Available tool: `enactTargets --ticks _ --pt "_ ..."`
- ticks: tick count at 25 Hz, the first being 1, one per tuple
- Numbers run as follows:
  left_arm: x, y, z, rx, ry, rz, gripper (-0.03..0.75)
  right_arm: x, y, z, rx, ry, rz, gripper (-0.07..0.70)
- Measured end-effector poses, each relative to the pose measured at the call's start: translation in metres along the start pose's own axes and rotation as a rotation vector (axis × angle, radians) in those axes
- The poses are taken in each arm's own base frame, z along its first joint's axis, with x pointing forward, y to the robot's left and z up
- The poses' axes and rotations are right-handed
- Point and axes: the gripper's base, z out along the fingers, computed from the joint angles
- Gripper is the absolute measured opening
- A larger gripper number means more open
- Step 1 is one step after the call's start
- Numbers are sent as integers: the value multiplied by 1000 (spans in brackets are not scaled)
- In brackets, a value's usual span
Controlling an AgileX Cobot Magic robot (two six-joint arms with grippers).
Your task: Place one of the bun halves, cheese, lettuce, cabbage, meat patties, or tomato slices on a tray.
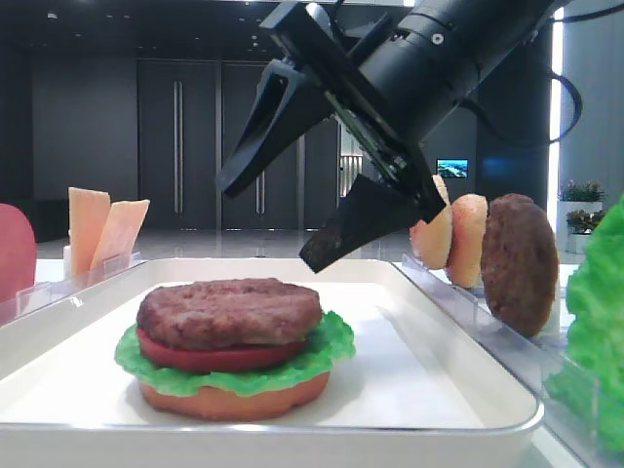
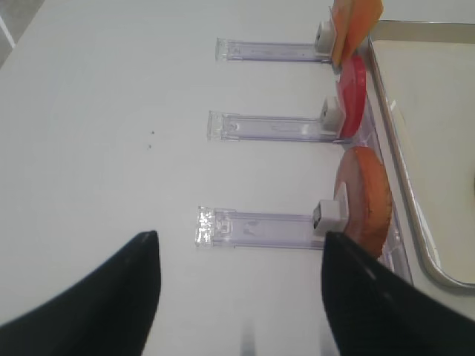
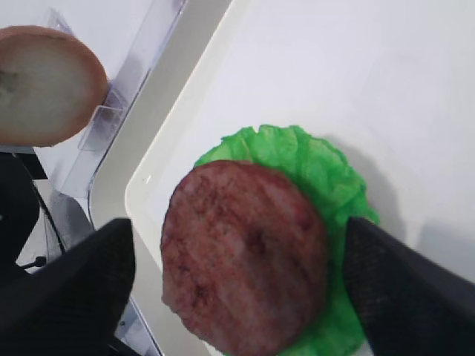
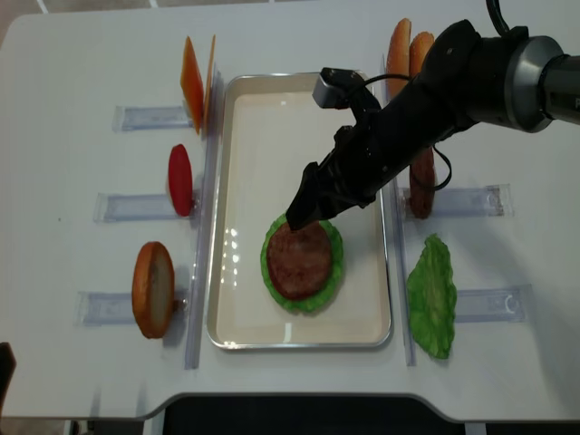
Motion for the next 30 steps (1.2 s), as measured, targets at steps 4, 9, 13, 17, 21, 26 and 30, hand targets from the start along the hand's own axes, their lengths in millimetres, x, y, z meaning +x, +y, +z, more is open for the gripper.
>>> enactTargets --ticks 4,9,13,17,21,26,30 --pt "0 0 0 0 0 0 517 -4 9 -15 44 -29 -71 547" --pt "0 0 0 0 0 0 517 -7 29 -43 100 -69 -153 547" --pt "0 0 0 0 0 0 517 -10 35 -75 173 -131 -169 547" --pt "0 0 0 0 0 0 517 -9 29 -111 261 -196 -122 547" --pt "0 0 0 -1 0 -6 517 -3 12 -143 380 -219 -42 547" --pt "0 0 0 -3 0 -7 517 12 -18 -173 513 -185 101 547" --pt "0 0 0 -3 0 -7 517 27 -40 -192 639 -135 236 547"
